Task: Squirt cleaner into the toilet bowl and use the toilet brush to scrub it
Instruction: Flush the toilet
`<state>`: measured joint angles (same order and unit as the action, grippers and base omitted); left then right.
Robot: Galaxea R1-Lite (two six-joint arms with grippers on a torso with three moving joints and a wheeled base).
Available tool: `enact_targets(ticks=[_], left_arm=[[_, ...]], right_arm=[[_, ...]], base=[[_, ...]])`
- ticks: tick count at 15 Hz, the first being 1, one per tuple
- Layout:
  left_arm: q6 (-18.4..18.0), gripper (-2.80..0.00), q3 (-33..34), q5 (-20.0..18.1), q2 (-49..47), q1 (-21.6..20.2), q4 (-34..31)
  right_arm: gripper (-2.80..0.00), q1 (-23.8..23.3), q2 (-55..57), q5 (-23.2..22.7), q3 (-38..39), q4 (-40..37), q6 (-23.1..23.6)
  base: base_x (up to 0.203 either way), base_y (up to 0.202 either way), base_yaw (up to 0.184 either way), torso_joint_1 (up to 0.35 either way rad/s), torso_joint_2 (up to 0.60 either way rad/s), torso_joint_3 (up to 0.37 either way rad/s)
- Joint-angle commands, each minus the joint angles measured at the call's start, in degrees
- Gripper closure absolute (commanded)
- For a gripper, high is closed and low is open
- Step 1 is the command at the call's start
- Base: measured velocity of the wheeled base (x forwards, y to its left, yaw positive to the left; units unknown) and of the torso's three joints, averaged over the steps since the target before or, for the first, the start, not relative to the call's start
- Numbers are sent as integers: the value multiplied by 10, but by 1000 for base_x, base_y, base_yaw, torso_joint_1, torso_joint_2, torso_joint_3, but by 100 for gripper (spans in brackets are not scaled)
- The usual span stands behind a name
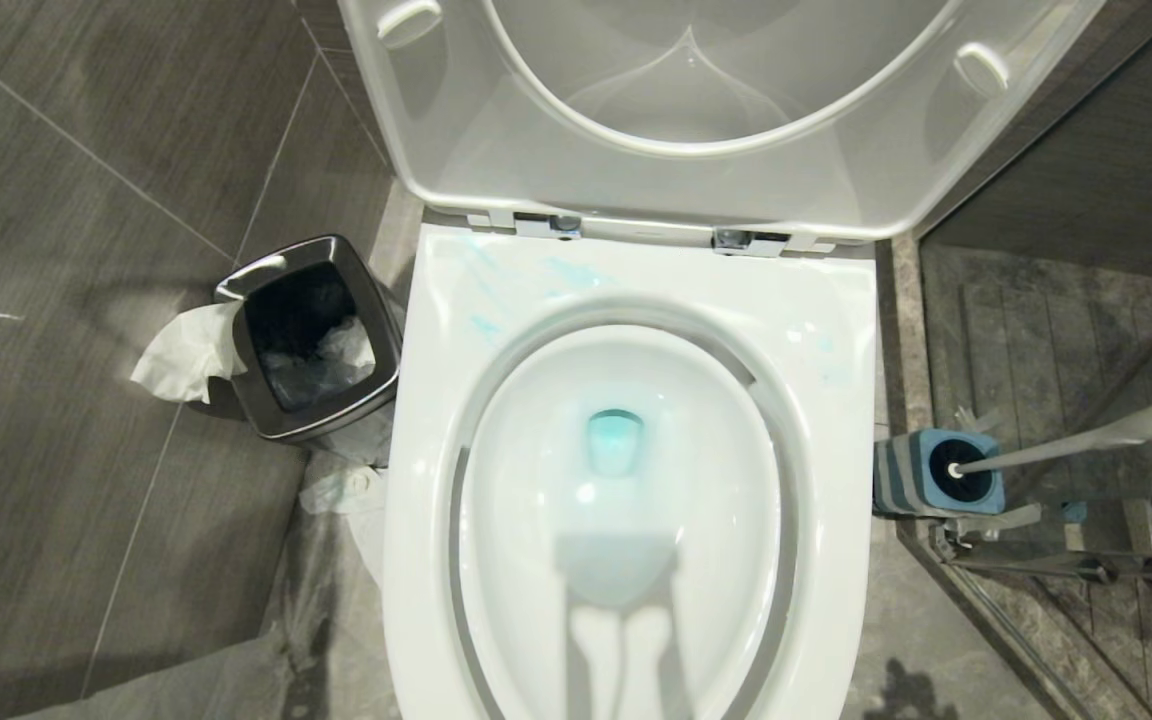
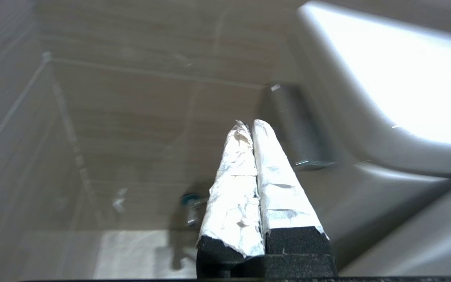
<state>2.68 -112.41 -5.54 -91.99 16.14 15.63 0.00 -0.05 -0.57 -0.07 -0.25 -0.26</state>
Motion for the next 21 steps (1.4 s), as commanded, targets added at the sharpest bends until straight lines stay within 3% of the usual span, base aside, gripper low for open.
enact_targets(ticks=[1, 9, 12, 21], left_arm=[[6, 0, 0, -4, 21, 23, 4], [-5, 0, 0, 6, -19, 63, 55], [-12, 0, 0, 49, -40, 88, 85], [-14, 0, 0, 50, -67, 93, 81]], right_arm=[[0, 0, 0, 0, 0, 0, 0], [0, 0, 0, 0, 0, 0, 0], [0, 0, 0, 0, 1, 0, 0], [0, 0, 0, 0, 1, 0, 0]], base=[[0, 0, 0, 0, 0, 0], [0, 0, 0, 0, 0, 0], [0, 0, 0, 0, 0, 0], [0, 0, 0, 0, 0, 0]])
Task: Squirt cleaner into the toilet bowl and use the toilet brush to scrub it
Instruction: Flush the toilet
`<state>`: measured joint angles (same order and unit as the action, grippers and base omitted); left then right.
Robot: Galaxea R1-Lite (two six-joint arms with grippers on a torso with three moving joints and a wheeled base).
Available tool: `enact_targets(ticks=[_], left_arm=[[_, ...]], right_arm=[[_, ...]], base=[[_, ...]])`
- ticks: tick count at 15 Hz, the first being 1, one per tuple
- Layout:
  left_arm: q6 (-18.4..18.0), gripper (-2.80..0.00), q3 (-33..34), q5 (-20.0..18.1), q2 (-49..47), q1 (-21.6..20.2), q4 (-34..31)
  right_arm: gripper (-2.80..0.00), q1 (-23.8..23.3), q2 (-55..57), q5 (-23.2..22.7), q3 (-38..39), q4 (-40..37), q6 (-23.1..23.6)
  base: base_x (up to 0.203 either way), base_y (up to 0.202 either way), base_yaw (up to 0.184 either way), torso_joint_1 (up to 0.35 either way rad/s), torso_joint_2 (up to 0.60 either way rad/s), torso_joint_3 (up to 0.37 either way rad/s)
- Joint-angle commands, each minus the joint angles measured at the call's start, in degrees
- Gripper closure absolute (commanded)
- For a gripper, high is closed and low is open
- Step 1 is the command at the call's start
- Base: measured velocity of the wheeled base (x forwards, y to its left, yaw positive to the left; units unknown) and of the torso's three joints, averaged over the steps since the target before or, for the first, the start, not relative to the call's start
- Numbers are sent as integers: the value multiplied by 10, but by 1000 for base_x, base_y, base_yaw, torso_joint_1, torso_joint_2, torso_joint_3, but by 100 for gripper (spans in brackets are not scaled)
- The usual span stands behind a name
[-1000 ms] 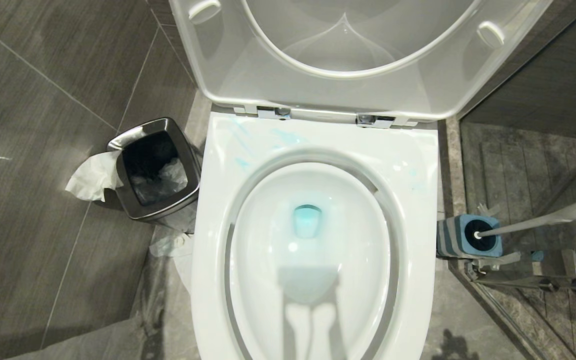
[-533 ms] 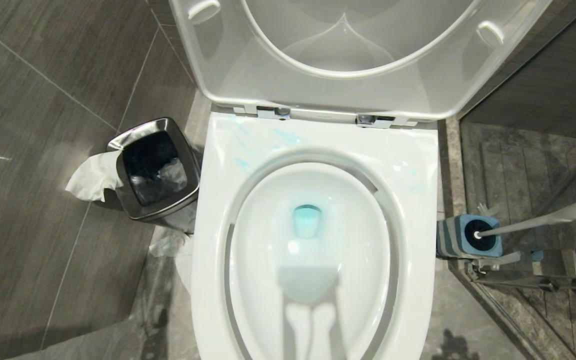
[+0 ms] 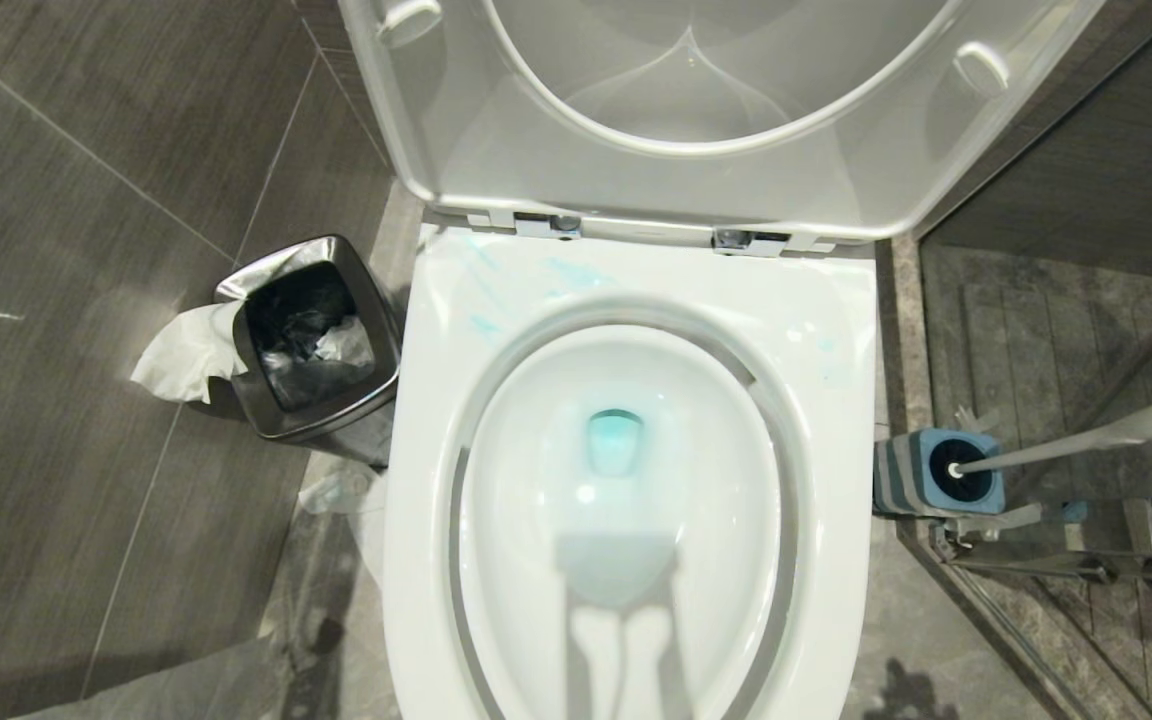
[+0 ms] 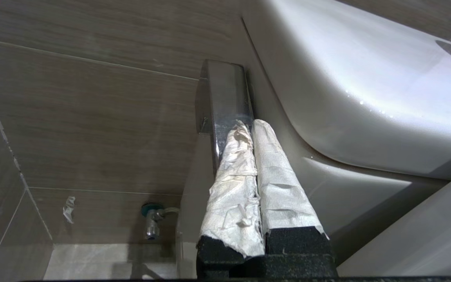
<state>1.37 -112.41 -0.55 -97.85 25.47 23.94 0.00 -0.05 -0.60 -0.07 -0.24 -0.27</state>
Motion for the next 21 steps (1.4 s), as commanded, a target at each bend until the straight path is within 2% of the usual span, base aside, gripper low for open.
enact_targets(ticks=[1, 12, 21], left_arm=[[-4, 0, 0, 1, -11, 1, -4], [-12, 0, 0, 4, -43, 4, -90], [-6, 0, 0, 20, -48, 12, -102]], right_arm=[[0, 0, 0, 0, 0, 0, 0], [0, 0, 0, 0, 1, 0, 0], [0, 0, 0, 0, 1, 0, 0]], base=[[0, 0, 0, 0, 0, 0], [0, 0, 0, 0, 0, 0], [0, 0, 0, 0, 0, 0]])
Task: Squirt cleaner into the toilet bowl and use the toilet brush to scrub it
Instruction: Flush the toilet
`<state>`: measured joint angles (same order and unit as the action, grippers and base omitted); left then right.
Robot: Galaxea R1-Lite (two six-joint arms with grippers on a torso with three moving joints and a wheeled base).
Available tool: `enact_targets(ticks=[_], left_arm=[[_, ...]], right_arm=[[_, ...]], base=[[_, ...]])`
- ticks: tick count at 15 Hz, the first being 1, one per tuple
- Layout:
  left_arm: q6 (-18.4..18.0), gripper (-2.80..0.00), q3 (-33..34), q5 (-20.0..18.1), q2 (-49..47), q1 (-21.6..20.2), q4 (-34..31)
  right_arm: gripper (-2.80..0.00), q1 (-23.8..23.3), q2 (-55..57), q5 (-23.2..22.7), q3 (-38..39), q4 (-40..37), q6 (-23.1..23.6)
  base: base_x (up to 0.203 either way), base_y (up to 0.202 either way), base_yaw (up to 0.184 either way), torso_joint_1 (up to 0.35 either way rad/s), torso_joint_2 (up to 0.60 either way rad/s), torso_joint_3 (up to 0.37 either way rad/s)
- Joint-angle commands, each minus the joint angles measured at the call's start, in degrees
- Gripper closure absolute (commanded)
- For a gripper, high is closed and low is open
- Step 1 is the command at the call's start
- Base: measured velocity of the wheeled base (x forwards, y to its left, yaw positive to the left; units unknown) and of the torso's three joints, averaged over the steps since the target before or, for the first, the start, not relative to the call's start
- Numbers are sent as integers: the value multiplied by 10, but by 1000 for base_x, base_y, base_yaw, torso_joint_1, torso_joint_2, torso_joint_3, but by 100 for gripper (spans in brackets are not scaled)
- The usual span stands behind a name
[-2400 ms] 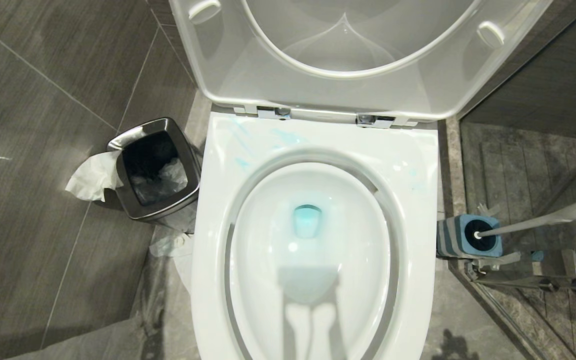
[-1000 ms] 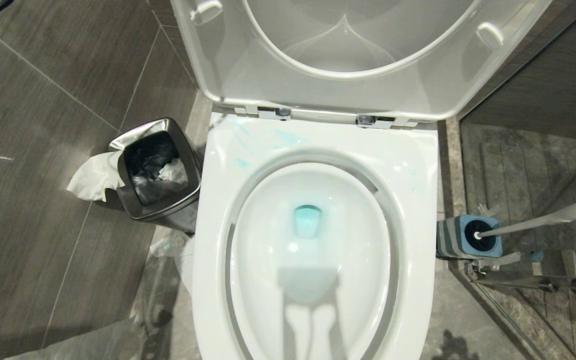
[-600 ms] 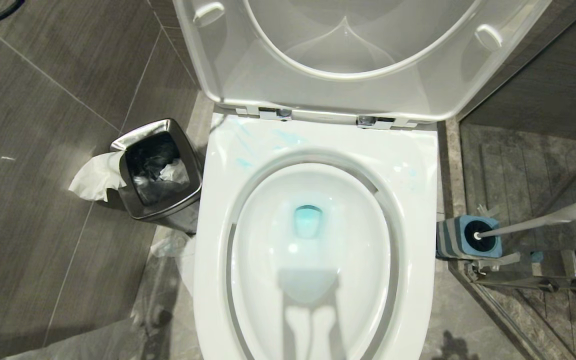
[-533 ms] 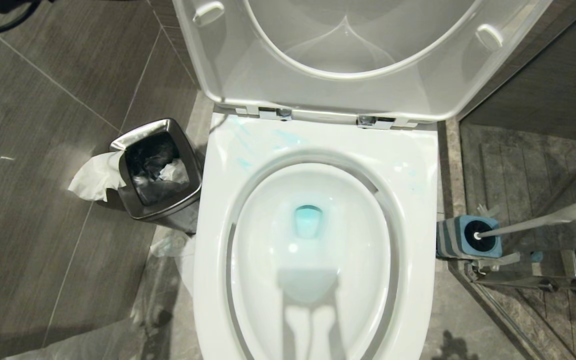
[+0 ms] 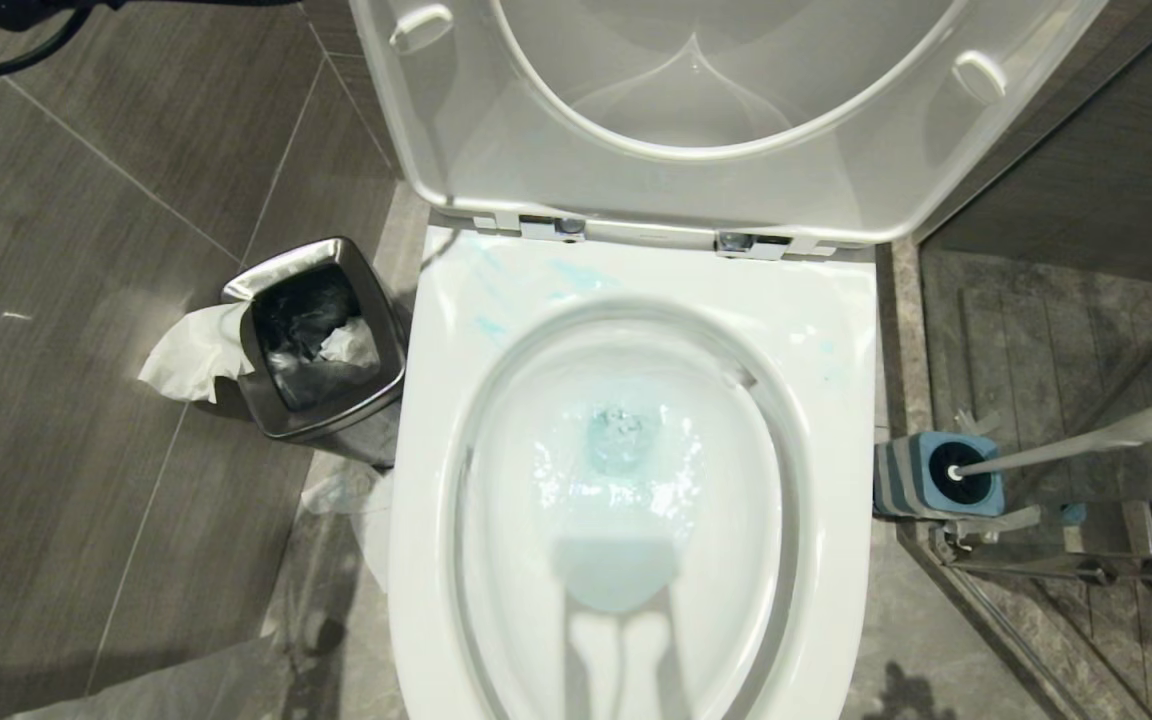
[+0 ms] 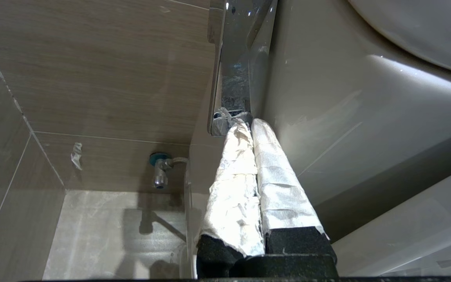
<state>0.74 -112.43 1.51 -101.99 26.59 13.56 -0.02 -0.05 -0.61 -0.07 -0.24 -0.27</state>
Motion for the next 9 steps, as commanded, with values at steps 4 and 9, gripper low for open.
enact_targets(ticks=[4, 9], left_arm=[[-1, 0, -1, -1, -4, 0, 4], [-7, 0, 0, -5, 27, -5, 3]], right_arm=[[0, 0, 0, 0, 0, 0, 0], [0, 0, 0, 0, 0, 0, 0]], base=[[0, 0, 0, 0, 0, 0], [0, 0, 0, 0, 0, 0]])
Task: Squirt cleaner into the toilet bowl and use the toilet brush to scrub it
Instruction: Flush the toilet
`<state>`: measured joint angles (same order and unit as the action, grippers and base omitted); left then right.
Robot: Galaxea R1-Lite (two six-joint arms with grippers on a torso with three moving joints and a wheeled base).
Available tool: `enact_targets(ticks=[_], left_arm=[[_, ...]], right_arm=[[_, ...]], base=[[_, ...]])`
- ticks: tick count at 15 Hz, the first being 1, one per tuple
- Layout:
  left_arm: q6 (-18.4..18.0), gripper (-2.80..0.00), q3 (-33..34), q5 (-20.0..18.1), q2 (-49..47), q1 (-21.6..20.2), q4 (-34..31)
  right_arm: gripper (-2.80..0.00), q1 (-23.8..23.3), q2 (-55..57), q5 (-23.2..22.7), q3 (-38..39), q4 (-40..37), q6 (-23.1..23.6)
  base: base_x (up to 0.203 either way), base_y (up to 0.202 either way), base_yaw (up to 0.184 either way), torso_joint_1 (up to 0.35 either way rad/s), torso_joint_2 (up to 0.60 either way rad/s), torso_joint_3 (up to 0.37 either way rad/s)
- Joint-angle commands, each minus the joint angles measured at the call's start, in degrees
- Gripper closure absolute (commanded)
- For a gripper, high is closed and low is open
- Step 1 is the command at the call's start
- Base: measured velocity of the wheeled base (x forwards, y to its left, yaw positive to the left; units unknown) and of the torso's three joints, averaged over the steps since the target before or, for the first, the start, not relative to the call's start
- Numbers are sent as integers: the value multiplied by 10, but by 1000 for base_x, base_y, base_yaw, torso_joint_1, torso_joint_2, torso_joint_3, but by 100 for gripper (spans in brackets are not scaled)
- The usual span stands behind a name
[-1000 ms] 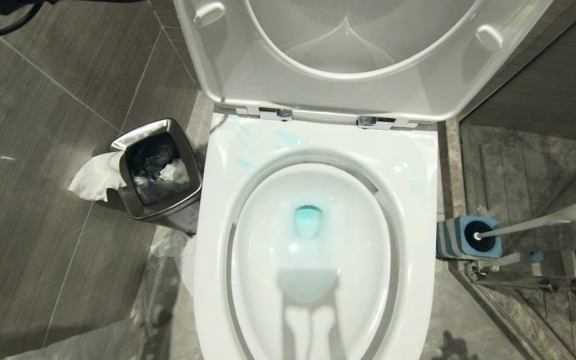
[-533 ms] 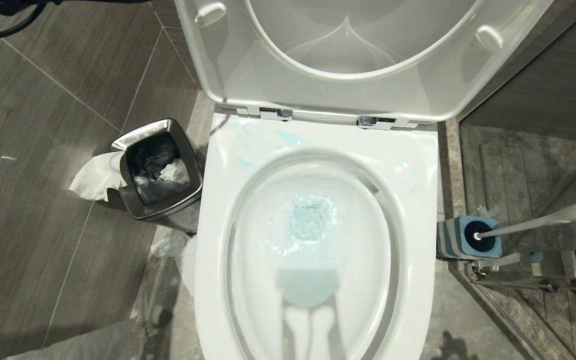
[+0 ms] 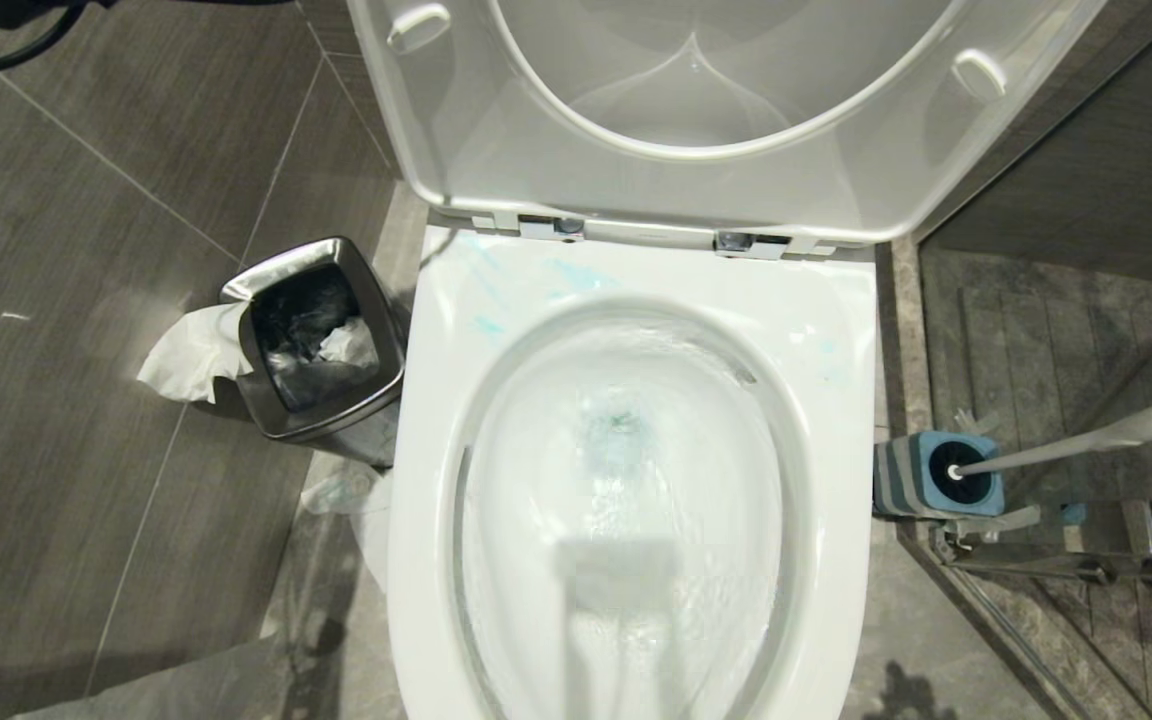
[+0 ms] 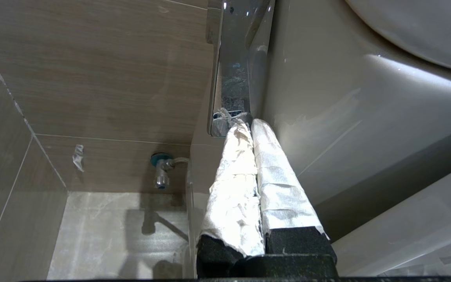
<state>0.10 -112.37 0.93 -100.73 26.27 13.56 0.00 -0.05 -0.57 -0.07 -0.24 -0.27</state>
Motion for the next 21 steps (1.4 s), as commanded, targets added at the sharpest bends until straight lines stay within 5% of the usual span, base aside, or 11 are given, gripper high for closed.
enact_targets(ticks=[1, 5, 16, 21], left_arm=[[-3, 0, 0, 1, 23, -7, 3], [-35, 0, 0, 0, 47, -19, 5], [-63, 0, 0, -1, 144, -51, 39], [-63, 0, 0, -10, 198, -51, 5]], right_arm=[[0, 0, 0, 0, 0, 0, 0], [0, 0, 0, 0, 0, 0, -1], [0, 0, 0, 0, 0, 0, 0], [0, 0, 0, 0, 0, 0, 0]], base=[[0, 0, 0, 0, 0, 0], [0, 0, 0, 0, 0, 0], [0, 0, 0, 0, 0, 0], [0, 0, 0, 0, 0, 0]])
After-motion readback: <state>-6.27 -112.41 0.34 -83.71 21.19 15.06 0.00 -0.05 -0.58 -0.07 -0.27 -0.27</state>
